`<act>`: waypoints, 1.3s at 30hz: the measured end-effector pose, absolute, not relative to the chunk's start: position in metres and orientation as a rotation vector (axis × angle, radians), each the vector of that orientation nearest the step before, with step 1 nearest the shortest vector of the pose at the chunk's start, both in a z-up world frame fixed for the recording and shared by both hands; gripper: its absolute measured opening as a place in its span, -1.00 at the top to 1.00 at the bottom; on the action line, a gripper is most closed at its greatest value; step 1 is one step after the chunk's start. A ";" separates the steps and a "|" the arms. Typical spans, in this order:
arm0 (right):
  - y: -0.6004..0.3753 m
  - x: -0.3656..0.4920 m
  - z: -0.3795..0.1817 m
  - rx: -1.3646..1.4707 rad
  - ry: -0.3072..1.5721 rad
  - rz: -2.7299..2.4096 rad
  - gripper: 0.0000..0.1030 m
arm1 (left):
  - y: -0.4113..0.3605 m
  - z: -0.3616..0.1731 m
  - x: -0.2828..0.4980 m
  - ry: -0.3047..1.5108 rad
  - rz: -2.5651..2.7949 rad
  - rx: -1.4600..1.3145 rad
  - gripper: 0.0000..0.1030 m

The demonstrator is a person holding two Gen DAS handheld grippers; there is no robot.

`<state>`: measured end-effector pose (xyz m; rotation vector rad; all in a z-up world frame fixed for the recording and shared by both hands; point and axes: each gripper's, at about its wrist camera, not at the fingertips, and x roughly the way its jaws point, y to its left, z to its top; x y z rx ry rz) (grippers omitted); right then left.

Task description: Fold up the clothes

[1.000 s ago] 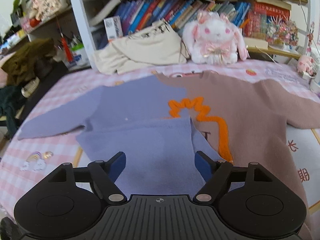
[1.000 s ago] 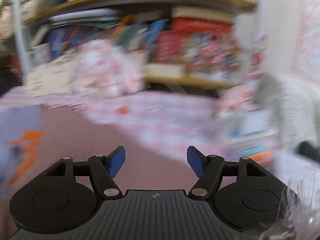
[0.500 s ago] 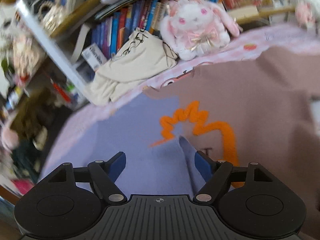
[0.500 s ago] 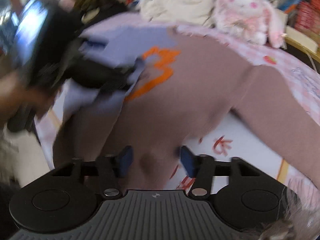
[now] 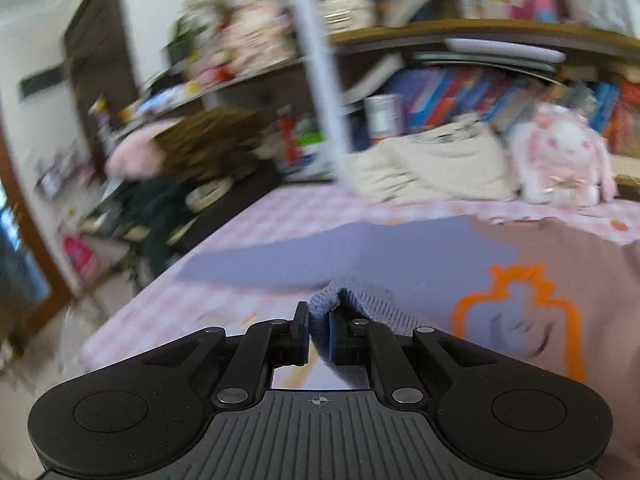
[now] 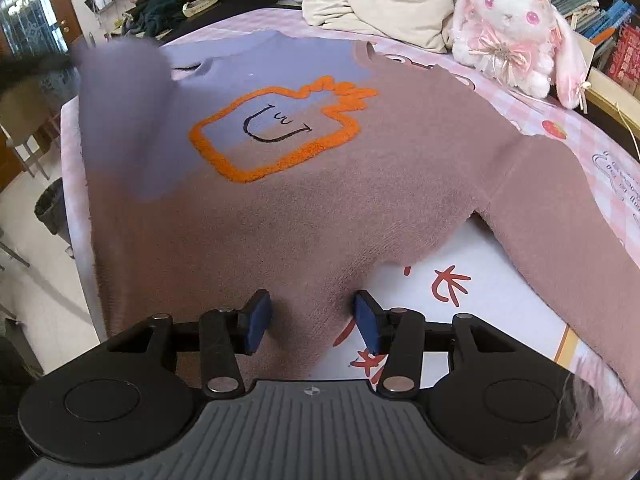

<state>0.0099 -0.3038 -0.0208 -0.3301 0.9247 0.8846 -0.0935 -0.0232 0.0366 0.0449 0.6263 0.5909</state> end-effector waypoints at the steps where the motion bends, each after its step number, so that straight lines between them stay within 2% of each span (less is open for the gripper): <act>1: -0.305 0.012 -0.021 -0.309 0.934 0.882 0.10 | -0.012 0.034 -0.107 0.668 0.614 0.025 0.68; 3: -0.307 0.015 -0.020 -0.265 0.953 0.876 0.08 | 0.008 0.024 -0.128 0.763 0.669 -0.028 0.45; 5: -0.310 0.020 -0.021 -0.228 0.965 0.853 0.08 | 0.021 0.016 -0.142 0.832 0.713 -0.073 -0.12; 8: -0.313 0.027 -0.020 -0.181 0.979 0.821 0.08 | 0.028 0.013 -0.148 0.889 0.737 -0.038 -0.51; 10: -0.315 0.031 -0.020 -0.163 0.982 0.801 0.08 | 0.031 0.004 -0.140 0.991 0.716 0.054 -0.57; 13: -0.317 0.032 -0.019 -0.149 0.983 0.768 0.08 | 0.035 -0.009 -0.133 1.099 0.716 0.211 -0.58; 20: -0.323 0.026 -0.020 -0.089 0.998 0.637 0.02 | 0.093 -0.013 -0.133 1.146 0.754 0.297 -0.57; 23: -0.317 0.020 -0.019 -0.074 1.009 0.579 0.01 | 0.114 0.008 -0.125 1.006 0.728 0.195 -0.57; 27: -0.309 0.010 -0.017 -0.031 1.036 0.505 0.03 | 0.126 0.028 -0.104 0.822 0.493 -0.094 -0.57; 30: -0.301 0.002 -0.016 -0.006 1.039 0.439 0.22 | 0.126 0.015 -0.076 0.841 0.300 -0.217 -0.52; 33: -0.295 -0.006 -0.016 0.022 1.039 0.381 0.29 | 0.123 0.000 -0.056 0.880 0.188 -0.246 -0.37; 36: -0.290 -0.013 -0.016 0.054 1.040 0.329 0.29 | 0.125 -0.016 -0.042 0.924 0.114 -0.274 -0.08; 38: -0.286 -0.017 -0.016 0.075 1.039 0.294 0.31 | 0.129 -0.024 -0.039 0.933 0.096 -0.306 0.22; 39: -0.286 -0.018 -0.017 0.085 1.032 0.277 0.39 | 0.129 -0.024 -0.038 0.928 0.079 -0.317 0.34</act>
